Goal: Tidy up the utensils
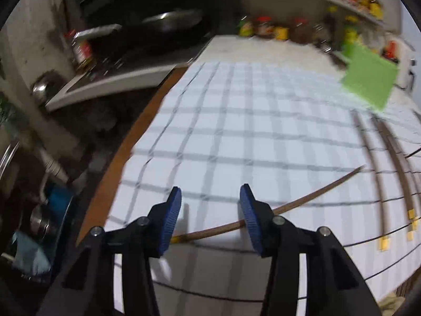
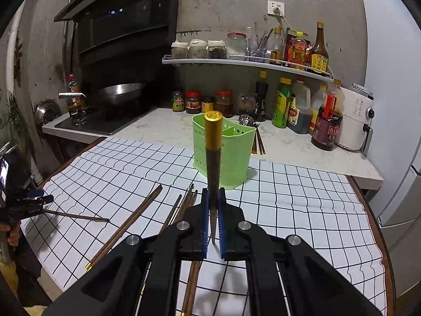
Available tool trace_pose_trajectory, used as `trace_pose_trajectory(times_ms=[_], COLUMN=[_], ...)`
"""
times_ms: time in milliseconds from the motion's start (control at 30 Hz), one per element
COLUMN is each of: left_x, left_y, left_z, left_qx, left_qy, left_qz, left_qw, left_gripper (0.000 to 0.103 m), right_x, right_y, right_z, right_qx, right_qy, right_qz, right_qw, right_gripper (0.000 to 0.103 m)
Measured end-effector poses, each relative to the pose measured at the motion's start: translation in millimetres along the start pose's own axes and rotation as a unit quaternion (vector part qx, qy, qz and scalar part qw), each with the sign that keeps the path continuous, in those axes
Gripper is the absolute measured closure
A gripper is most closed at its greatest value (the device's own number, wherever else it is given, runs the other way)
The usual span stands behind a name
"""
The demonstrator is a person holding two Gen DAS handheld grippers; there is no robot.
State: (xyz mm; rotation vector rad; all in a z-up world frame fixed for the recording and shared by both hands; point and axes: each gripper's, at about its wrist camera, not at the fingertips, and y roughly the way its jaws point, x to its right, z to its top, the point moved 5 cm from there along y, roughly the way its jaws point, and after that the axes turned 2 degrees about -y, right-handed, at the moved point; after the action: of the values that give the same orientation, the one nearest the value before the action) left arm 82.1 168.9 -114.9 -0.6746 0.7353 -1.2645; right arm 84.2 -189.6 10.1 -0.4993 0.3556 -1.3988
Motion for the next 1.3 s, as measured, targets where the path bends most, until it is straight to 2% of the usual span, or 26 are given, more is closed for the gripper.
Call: trace_pose_trajectory(times_ms=[67, 233, 400, 500, 567, 600, 633, 700, 767, 800, 833, 900, 933, 967, 1033, 1167, 1233, 1300], left_x=[-15.4, -17.7, 28.7, 52.8, 60.3, 64.1, 71.4, 87.2, 105.7, 110.4, 116.2, 126.5, 134.1, 141.2, 153.5, 158.7, 163.0, 170.9], left_y=[10.9, 8.8, -14.0, -29.7, -43.0, -49.4, -54.3, -56.7, -55.1, -56.9, -56.9, -54.6, -52.5, -51.0, -42.0, -8.8, 5.1, 14.0], left_z=[-7.2, -20.4, -41.5, -49.3, -52.5, -54.7, -60.7, -74.0, -88.4, -90.2, -90.1, -87.2, -85.3, -81.5, -70.1, -17.2, 2.1, 14.1], left_qx=[-0.015, -0.029, -0.036, -0.021, -0.002, 0.006, 0.005, -0.006, -0.011, 0.001, 0.001, -0.006, -0.002, -0.001, -0.007, -0.036, -0.053, -0.060], left_qy=[-0.005, 0.004, 0.031, 0.036, 0.044, 0.056, 0.079, 0.121, 0.178, 0.191, 0.200, 0.197, 0.205, 0.213, 0.211, 0.142, 0.108, 0.092], left_qz=[0.019, 0.001, -0.072, -0.122, -0.157, -0.171, -0.187, -0.198, -0.173, -0.162, -0.162, -0.178, -0.166, -0.160, -0.149, -0.182, -0.216, -0.231], left_qw=[0.9997, 0.9996, 0.9963, 0.9916, 0.9866, 0.9836, 0.9792, 0.9728, 0.9687, 0.9680, 0.9664, 0.9641, 0.9646, 0.9637, 0.9661, 0.9722, 0.9689, 0.9668], left_gripper=[0.057, 0.058, 0.058, 0.057, 0.051, 0.041, 0.038, 0.038, 0.038, 0.039, 0.059, 0.079, 0.089, 0.095, 0.096, 0.097, 0.097, 0.097], right_x=[-2.4, -2.0, 6.2, 9.0, 10.4, 10.7, 11.3, 12.7, 14.4, 15.6, 16.7, 18.2, 18.6, 19.4, 20.3, 22.1, 24.0, 25.2], right_y=[-1.6, -8.1, -14.3, -18.0, -20.2, -21.1, -21.8, -22.3, -22.3, -21.9, -21.5, -20.8, -20.3, -19.6, -18.6, -14.4, -11.6, -11.2], right_z=[-0.9, -4.2, -9.9, -14.4, -17.6, -18.8, -20.0, -21.1, -21.6, -22.1, -22.2, -23.3, -23.9, -24.3, -23.7, -24.3, -24.0, -22.6], right_qx=[0.000, 0.001, 0.003, 0.005, 0.007, 0.008, 0.008, 0.009, 0.009, 0.009, 0.008, 0.007, 0.006, 0.005, 0.004, 0.003, 0.002, 0.003], right_qy=[0.001, 0.001, 0.013, 0.018, 0.019, 0.020, 0.021, 0.026, 0.028, 0.030, 0.032, 0.035, 0.036, 0.037, 0.037, 0.038, 0.042, 0.044], right_qz=[-0.001, -0.007, -0.011, -0.010, -0.011, -0.011, -0.011, -0.009, -0.010, -0.011, -0.011, -0.013, -0.014, -0.014, -0.015, -0.017, -0.017, -0.017], right_qw=[1.000, 1.000, 1.000, 1.000, 1.000, 1.000, 1.000, 1.000, 1.000, 0.999, 0.999, 0.999, 0.999, 0.999, 0.999, 0.999, 0.999, 0.999], right_gripper=[0.097, 0.097, 0.097, 0.097, 0.097, 0.097, 0.097, 0.097, 0.097, 0.097, 0.097, 0.096, 0.096, 0.096, 0.096, 0.096, 0.096, 0.096])
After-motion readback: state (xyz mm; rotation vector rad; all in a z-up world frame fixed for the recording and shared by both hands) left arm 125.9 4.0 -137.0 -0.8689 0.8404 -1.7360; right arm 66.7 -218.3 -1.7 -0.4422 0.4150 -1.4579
